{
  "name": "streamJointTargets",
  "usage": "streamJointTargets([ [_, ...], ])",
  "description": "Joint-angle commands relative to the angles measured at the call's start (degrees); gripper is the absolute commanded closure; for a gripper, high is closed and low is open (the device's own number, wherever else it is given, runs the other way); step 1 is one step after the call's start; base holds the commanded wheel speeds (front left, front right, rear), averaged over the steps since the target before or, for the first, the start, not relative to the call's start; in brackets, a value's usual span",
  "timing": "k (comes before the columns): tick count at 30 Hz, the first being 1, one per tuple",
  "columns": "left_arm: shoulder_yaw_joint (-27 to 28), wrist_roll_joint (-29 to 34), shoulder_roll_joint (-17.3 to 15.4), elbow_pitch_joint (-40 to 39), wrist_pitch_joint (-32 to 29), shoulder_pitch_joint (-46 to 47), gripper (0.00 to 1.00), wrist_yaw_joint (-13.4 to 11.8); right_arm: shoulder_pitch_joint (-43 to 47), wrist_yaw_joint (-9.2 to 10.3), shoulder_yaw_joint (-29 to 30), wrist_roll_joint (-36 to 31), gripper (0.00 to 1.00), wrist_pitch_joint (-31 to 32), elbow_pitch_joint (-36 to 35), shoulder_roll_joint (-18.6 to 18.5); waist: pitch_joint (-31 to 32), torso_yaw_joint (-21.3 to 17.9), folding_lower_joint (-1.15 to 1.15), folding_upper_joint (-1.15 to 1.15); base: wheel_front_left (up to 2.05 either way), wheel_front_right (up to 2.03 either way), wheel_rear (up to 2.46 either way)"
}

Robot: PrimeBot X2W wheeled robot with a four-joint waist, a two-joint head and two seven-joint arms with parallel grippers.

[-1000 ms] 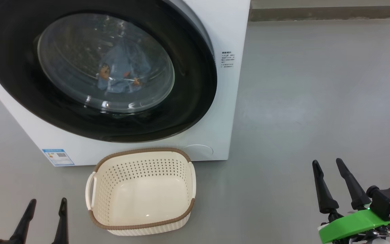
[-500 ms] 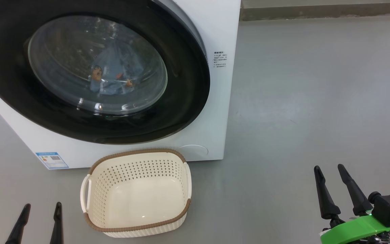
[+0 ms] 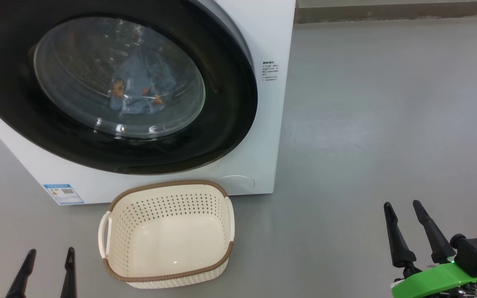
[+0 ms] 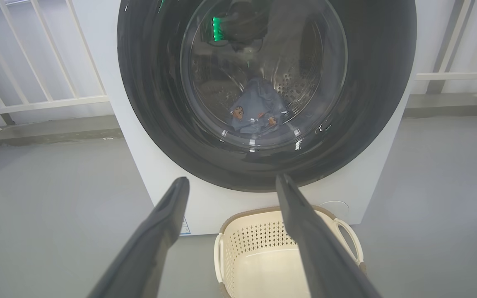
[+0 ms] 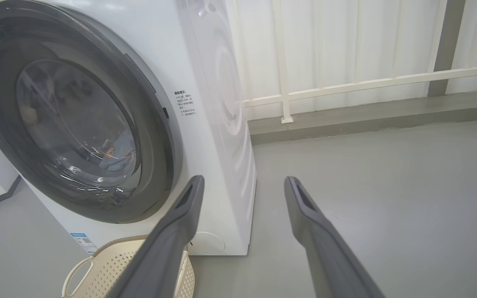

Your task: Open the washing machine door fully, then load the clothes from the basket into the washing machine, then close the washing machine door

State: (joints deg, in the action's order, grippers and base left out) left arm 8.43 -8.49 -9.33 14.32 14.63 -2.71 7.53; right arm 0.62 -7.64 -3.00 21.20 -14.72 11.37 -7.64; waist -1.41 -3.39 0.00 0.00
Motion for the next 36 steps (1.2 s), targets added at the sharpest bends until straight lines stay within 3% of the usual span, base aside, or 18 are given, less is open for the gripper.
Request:
streamJointTargets([
  [1,2.34,0.61,-0.77,-2.02,0.37,0.91,0.0,-0.04,-0.53,0.15,-0.97,-0.59,0.0,-0.28,-1.6,-0.95,-0.09,-0.05,0.0,0.0,0.0,0.0,0.0],
  [9,3.08,1.37,-0.5,-2.66,0.37,0.78,0.0,-0.04,-0.65,0.15,-0.94,-0.98,0.0,-0.28,-1.84,-0.84,-0.32,-0.22,0.0,0.0,0.0,0.0,0.0],
  [10,3.35,1.57,-0.42,-3.02,0.37,0.76,1.0,-0.04,-0.64,0.15,-0.97,-1.02,1.0,-0.28,-1.86,-0.82,-0.31,-0.26,0.0,0.0,0.0,0.0,0.0],
  [11,1.21,1.06,0.46,-0.96,-0.01,0.05,1.0,-0.01,0.0,-0.01,-0.1,-0.09,1.0,0.01,-0.08,0.09,-0.32,-0.24,0.0,0.0,0.0,0.0,0.0],
  [16,0.94,0.6,2.28,1.33,-0.31,0.09,1.0,-0.01,0.06,-0.01,-0.58,0.43,1.0,0.14,2.58,1.06,-0.33,-0.25,0.0,0.0,0.0,0.0,0.0],
  [22,0.99,-3.47,2.48,1.32,-1.54,0.57,1.0,-0.01,-0.17,0.0,-0.25,4.03,1.0,1.02,2.48,1.1,-0.11,-0.05,0.13,0.0,0.0,0.0,0.0],
  [26,0.78,-6.19,2.61,1.22,-2.1,0.77,1.0,-0.01,-0.39,0.0,-0.04,6.38,1.0,1.6,2.53,1.13,-0.15,0.07,0.01,0.0,0.0,0.0,0.0],
  [36,0.43,-12.98,2.95,1.0,-3.64,1.44,1.0,-0.02,-1.0,0.02,0.54,12.24,1.0,3.11,2.58,1.26,-0.07,0.36,0.0,0.0,0.0,0.0,0.0],
])
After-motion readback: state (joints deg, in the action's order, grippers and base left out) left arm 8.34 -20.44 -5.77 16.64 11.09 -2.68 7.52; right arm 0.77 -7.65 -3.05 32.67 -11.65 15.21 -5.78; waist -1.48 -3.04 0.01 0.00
